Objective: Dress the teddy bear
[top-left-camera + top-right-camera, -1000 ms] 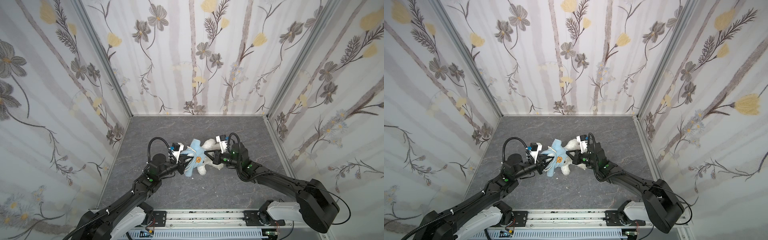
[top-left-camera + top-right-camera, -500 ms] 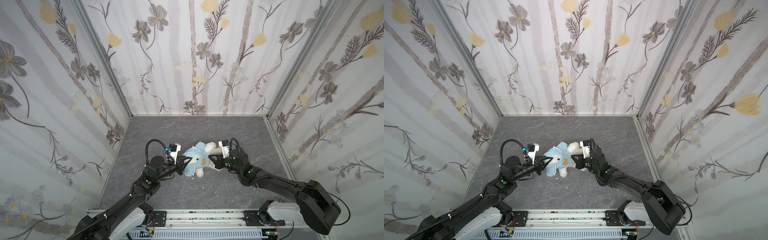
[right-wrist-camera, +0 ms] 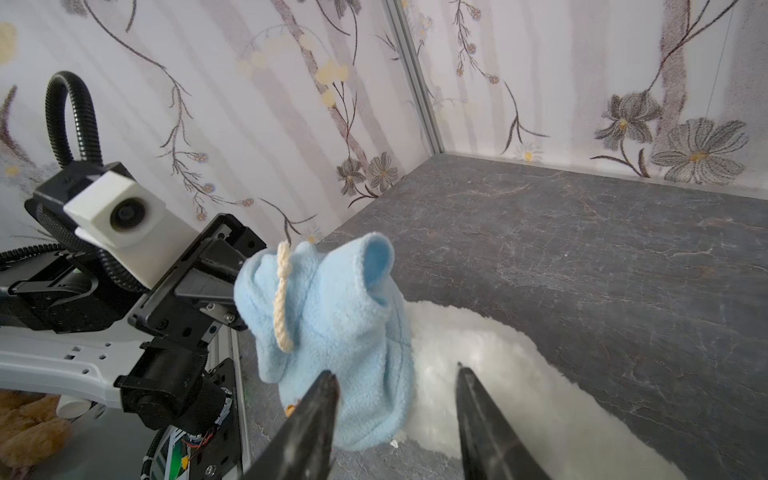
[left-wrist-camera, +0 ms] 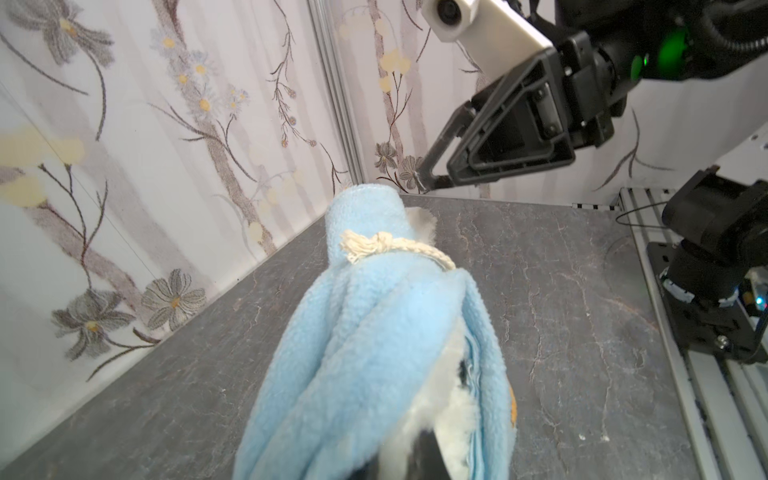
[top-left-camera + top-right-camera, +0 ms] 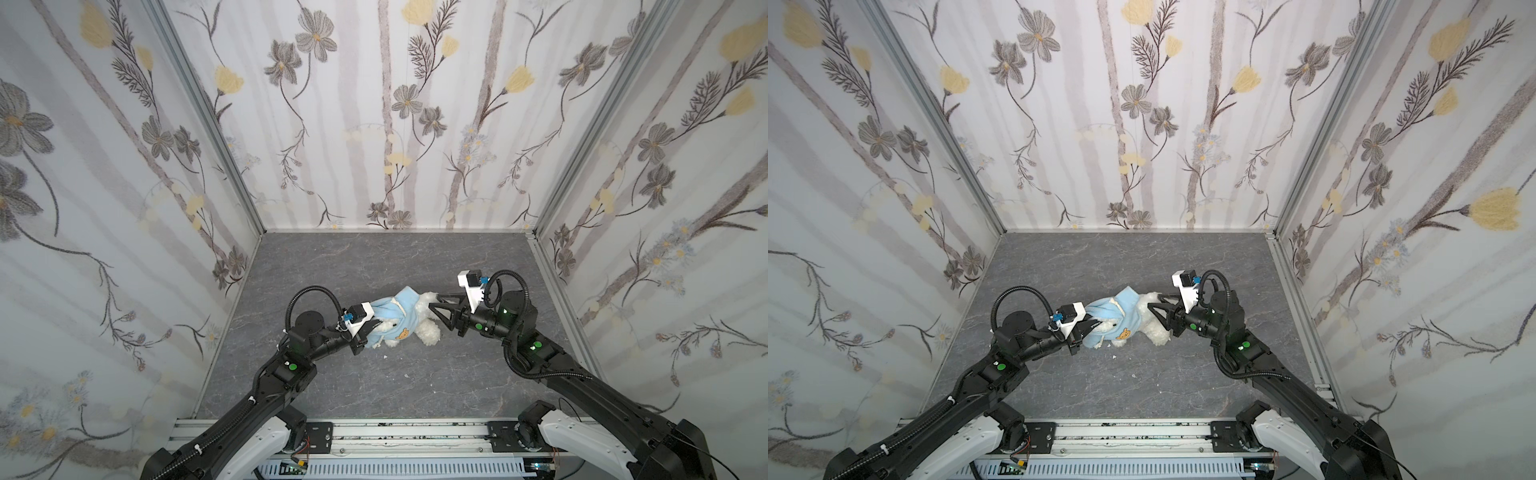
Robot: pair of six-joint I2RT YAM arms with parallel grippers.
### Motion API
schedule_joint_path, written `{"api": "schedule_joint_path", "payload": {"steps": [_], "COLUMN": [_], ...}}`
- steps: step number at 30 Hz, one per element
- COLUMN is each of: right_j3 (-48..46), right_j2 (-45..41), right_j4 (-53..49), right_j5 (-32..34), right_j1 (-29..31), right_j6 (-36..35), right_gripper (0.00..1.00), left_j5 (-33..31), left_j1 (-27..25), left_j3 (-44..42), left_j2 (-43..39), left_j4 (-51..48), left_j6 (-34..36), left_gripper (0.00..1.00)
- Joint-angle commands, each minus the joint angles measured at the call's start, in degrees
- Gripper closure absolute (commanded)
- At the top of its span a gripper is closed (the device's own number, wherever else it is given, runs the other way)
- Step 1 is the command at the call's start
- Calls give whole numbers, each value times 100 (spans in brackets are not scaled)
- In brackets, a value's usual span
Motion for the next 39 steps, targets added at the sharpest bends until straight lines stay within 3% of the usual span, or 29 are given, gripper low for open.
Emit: {"api": "schedule_joint_path", "payload": {"steps": [1,6,14,16,18,20,23,27,31,33,39], "right_j3": [361,902,828,841,829,815,811,353,-205,-322,-643], "right_j2": [280,1032,1572,1547,1384,1062,487,59,83,302,1164], "right_j4": [-600,-1341,-732,-773,-999,-1253,-1557,-1130,243,786,2120], "right_j5": [-58,-119,-1056,-1000,-541,157,1251,1347,1321,1401,1939], "right_j1": [-20,-126,-82,-39,-96,-241,-314,-106,717,1111,2130], "right_j6": [-75,177,365,297,209,155,-84,-261,-103,-9,-21], "right_gripper": [55,62,64,64,63,61,58,57,55,55,58], "left_j5": [183,313,443,354,216,-320,-1649,-2931,-3069,-3064,-2843], "left_j1": [-41,-94,-112,-116,-120,-119,-106,-26,11,20,112], "left_j3": [-48,-201,-369,-330,-273,-132,338,779,912,879,867], "left_j2": [22,25,48,99,157,298,512,588,576,547,548], "left_j4": [151,311,354,355,428,680,656,82,-374,-409,-401], "left_j6": [1039,1198,1477,1410,1059,-17,-2270,-5414,-7982,-8844,-10324], "left_gripper": [100,100,100,100,100,100,100,100,100,100,100]}}
